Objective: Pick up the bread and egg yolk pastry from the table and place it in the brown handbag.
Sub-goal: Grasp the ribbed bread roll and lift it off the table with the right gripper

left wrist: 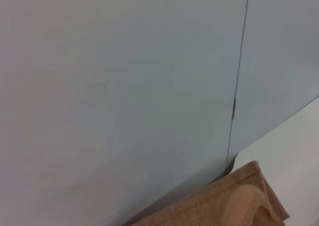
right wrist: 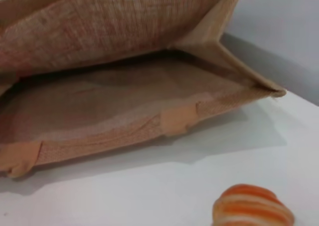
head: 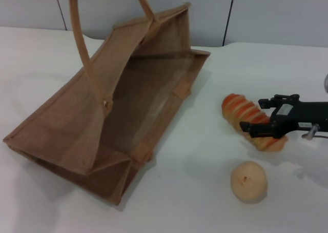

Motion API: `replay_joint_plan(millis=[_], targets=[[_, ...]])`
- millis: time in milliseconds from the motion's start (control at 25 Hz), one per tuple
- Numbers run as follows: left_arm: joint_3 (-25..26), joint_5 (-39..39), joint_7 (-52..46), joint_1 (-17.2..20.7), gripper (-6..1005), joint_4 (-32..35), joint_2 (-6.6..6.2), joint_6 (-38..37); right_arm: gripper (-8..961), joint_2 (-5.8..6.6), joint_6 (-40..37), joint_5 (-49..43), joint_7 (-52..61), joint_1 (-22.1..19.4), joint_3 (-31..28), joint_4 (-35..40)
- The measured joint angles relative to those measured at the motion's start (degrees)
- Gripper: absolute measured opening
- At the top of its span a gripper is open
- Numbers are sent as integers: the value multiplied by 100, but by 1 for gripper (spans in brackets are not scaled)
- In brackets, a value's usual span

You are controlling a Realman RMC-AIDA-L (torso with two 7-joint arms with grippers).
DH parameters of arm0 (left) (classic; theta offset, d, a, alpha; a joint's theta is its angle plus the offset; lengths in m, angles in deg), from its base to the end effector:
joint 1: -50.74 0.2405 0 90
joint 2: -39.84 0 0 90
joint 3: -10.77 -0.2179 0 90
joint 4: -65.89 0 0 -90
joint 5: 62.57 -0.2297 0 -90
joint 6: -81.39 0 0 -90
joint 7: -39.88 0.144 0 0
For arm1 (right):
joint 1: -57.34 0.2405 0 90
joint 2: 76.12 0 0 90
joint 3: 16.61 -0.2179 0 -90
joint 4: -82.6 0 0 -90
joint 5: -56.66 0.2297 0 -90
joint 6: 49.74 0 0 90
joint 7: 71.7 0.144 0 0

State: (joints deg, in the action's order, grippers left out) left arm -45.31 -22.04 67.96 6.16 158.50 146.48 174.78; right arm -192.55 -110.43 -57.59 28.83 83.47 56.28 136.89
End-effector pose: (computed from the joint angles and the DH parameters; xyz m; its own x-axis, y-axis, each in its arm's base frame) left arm -0.0580 0.3936 0.1963 0.8352 0.4947 0.2402 0.5241 -0.5836 -0.6203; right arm 0.2263 0.3760 0.0052 0.9037 -0.3799 -0.1977 -0.4282 -0.8020 -0.4165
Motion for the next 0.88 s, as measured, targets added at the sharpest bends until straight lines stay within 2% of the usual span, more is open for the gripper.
replay_joint_plan(millis=[320, 880], targets=[[1, -33, 11, 2, 120, -15, -10, -16, 874, 14, 55, -743, 527, 26, -16, 83], [-53, -274, -10, -6, 120, -15, 6, 16, 868, 17, -36, -1136, 872, 66, -20, 278]])
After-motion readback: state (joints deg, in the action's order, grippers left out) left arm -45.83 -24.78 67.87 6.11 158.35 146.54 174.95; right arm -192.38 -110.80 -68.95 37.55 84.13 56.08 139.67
